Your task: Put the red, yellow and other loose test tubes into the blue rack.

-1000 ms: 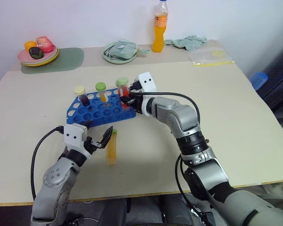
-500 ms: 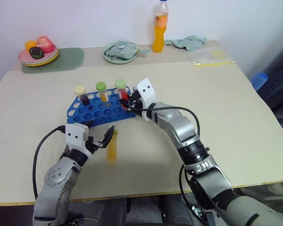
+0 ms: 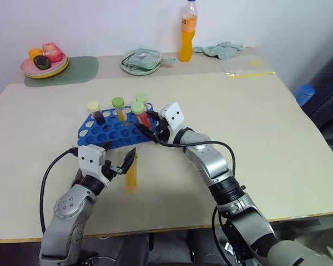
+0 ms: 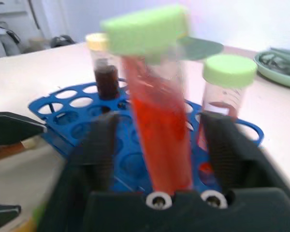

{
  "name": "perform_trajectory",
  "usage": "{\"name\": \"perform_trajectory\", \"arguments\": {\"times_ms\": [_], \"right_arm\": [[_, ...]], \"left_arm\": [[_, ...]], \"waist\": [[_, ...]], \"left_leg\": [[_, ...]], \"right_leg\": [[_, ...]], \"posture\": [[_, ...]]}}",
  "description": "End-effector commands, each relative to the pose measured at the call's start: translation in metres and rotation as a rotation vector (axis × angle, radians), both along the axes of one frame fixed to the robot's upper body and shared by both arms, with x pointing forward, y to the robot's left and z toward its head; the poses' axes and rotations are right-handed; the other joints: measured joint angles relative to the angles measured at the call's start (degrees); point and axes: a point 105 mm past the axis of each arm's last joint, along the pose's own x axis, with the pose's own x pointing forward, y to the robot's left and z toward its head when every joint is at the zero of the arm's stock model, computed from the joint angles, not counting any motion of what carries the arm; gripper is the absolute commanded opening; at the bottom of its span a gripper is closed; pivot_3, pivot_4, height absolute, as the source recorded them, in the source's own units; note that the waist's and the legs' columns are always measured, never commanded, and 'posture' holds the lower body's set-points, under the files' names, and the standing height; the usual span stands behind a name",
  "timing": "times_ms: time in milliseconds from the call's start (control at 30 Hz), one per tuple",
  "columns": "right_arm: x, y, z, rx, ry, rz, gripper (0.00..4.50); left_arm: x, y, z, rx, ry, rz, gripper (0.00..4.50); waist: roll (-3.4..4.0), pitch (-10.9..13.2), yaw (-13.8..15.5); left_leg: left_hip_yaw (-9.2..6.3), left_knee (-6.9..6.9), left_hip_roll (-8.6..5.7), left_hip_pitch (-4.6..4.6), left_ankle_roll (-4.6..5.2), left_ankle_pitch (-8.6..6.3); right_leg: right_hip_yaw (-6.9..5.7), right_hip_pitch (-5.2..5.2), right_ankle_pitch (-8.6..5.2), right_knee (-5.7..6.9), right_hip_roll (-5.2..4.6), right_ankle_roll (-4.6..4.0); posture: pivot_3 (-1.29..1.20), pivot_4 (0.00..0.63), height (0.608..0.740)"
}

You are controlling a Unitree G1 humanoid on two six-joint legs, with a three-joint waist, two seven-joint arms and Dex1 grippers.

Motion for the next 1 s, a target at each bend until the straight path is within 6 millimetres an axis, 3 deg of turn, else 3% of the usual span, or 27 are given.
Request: {"name": "perform_trajectory", "arguments": {"times_ms": [33, 233, 367, 533, 600, 733, 900, 1000], "right_arm": [[-0.005, 0.001, 0.023, 0.033, -0.082, 0.018, 4.43], [-0.013, -0.022, 0.031, 0.029, -0.104, 0.048, 4.43], [-0.024, -0.053, 0.036, -0.013, -0.099, 0.096, 4.43], [-0.018, -0.085, 0.031, -0.094, -0.084, 0.06, 4.43], [-0.021, -0.089, 0.031, -0.123, -0.087, 0.08, 4.43], [-0.046, -0.097, 0.03, -0.213, -0.076, 0.242, 4.43], [-0.068, -0.105, 0.03, -0.265, -0.055, 0.353, 4.43], [-0.074, -0.103, 0.027, -0.276, -0.051, 0.381, 4.43]], "left_arm": [[-0.002, 0.002, 0.012, 0.008, -0.038, 0.005, 4.5], [-0.003, 0.004, 0.025, -0.004, -0.041, 0.014, 4.5], [-0.007, -0.001, 0.029, 0.07, 0.09, -0.04, 4.5], [0.001, -0.01, 0.044, 0.226, 0.296, -0.058, 4.5], [0.007, -0.014, 0.045, 0.236, 0.413, -0.055, 4.5], [0.013, -0.02, 0.029, 0.379, 0.602, -0.139, 4.5], [0.013, -0.043, 0.024, 0.35, 0.703, -0.224, 4.5], [0.001, -0.049, 0.02, 0.308, 0.792, -0.207, 4.5]], "waist": [[0.0, 0.0, 0.0], [0.0, 0.0, 0.2], [0.01, 0.0, 0.2], [-0.06, 0.0, 0.3], [-0.04, 0.1, 0.2], [-0.02, 0.1, -0.5], [-0.1, 0.1, -0.2], [-0.13, 0.1, 0.0]], "left_leg": [[-0.01, 0.0, 0.0, 0.0, 0.0, 0.0], [-0.04, 0.01, -0.01, 0.0, 0.0, 0.0], [-0.03, 0.0, 0.0, 0.0, 0.01, 0.0], [-0.13, 0.11, -0.02, 0.0, 0.02, -0.01], [-0.09, 0.11, -0.03, 0.05, 0.03, -0.01], [-0.09, 0.09, -0.02, 0.07, 0.03, -0.01], [-0.28, 0.12, 0.0, 0.06, 0.06, -0.03], [-0.29, 0.14, 0.03, 0.06, 0.05, -0.04]], "right_leg": [[0.0, 0.0, 0.0, 0.0, 0.0, 0.0], [0.0, 0.03, 0.0, -0.02, -0.01, 0.0], [-0.01, 0.04, -0.01, -0.02, 0.0, 0.0], [-0.18, 0.19, -0.01, -0.01, 0.02, 0.02], [-0.17, 0.28, -0.02, -0.02, 0.03, 0.05], [-0.14, 0.24, -0.08, 0.0, 0.03, 0.13], [-0.1, 0.22, -0.09, -0.02, -0.01, 0.11], [-0.06, 0.21, -0.09, -0.01, -0.05, 0.11]], "posture": [[0.0, 0.15, 0.74], [0.0, 0.15, 0.74], [0.0, 0.15, 0.74], [0.0, 0.15, 0.74], [0.0, 0.15, 0.74], [0.0, 0.15, 0.74], [0.0, 0.15, 0.74], [0.0, 0.15, 0.74]]}}
